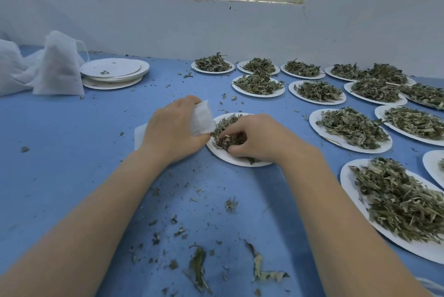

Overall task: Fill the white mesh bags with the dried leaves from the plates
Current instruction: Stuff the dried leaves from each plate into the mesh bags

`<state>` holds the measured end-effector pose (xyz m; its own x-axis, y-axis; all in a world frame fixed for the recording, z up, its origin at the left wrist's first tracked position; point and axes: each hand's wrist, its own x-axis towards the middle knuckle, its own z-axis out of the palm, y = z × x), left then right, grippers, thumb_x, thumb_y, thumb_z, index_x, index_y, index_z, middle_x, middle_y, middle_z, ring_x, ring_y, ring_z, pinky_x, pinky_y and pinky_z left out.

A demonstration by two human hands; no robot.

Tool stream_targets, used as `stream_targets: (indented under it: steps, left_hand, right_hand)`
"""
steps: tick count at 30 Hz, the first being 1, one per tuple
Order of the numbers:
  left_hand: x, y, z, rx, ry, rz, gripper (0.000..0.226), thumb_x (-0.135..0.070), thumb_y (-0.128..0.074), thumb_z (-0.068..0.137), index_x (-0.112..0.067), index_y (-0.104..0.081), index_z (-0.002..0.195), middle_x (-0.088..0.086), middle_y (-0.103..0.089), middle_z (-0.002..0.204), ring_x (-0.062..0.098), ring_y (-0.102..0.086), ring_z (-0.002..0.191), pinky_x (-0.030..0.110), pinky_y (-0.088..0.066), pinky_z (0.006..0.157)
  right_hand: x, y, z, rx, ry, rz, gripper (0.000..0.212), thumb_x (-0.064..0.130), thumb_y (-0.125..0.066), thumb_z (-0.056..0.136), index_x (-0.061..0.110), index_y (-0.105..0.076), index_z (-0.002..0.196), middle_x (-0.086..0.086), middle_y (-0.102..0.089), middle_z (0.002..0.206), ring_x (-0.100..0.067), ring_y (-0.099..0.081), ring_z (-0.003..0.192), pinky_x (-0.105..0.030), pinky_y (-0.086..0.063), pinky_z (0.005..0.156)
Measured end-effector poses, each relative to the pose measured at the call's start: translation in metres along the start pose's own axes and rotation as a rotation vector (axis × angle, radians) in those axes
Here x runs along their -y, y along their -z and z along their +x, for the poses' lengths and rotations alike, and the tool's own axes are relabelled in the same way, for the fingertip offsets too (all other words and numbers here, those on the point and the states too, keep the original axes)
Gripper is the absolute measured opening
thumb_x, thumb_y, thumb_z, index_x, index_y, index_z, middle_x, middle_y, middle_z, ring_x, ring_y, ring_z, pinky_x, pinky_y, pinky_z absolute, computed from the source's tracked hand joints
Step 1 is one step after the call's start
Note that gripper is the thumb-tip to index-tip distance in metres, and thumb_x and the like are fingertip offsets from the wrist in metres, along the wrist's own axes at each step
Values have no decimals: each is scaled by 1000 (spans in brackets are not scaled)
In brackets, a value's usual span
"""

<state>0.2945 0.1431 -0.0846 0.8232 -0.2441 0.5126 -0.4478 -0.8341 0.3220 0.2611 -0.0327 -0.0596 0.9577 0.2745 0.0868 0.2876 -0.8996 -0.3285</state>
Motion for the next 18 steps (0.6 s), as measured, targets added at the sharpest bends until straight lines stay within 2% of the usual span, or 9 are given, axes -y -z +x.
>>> stream_targets:
  steps: [2, 5, 8, 12, 15, 18]
  left_hand:
    - [0, 1, 0, 18, -6, 5, 55, -31, -69, 73, -14, -49, 120, 7, -58, 112, 29, -54, 99, 35, -38, 80]
    - [1, 0, 0, 26, -10, 12, 55, -31, -69, 73, -15, -48, 121, 6, -58, 112, 29, -54, 98, 34, -37, 80]
    - [3, -1, 0, 14, -8, 24, 55, -33, -70, 72, -14, -50, 119, 6, -59, 109, 28, -55, 98, 36, -38, 83]
    - [4, -6, -1, 23, -61, 93, 55, -38, -68, 71, -15, -50, 119, 3, -61, 108, 27, -55, 102, 38, -33, 87]
    - [2, -7, -1, 14, -107, 107, 56, -37, -69, 69, -14, -52, 118, 4, -61, 106, 29, -56, 100, 39, -32, 87]
    - [-4, -9, -1, -22, -123, 137, 56, -34, -71, 67, -11, -54, 116, 6, -62, 102, 32, -56, 94, 39, -32, 82]
  right_hand:
    - [-2, -4, 1, -26, 4, -14, 25, 22, -64, 82, 30, -71, 104, 10, -62, 82, -9, -52, 78, -15, -40, 53]
    - [-4, -5, 3, -54, 6, -7, 18, 24, -66, 84, 19, -72, 100, -1, -69, 95, -16, -58, 89, -26, -45, 72]
    - [-6, 0, 3, -138, 3, 67, 18, 25, -66, 86, 22, -72, 102, 0, -66, 97, -17, -56, 92, -31, -46, 80]
    - [-9, 3, 4, -343, 29, 89, 22, 23, -65, 87, 23, -71, 108, 7, -62, 92, -11, -52, 95, -21, -34, 78]
    - [-6, 2, 3, -410, 59, 74, 21, 22, -66, 86, 22, -72, 107, 3, -68, 100, -17, -51, 101, -31, -36, 89]
    - [1, 2, 4, -398, 130, 61, 19, 22, -67, 85, 22, -73, 103, 2, -69, 95, -17, -48, 92, -35, -37, 87]
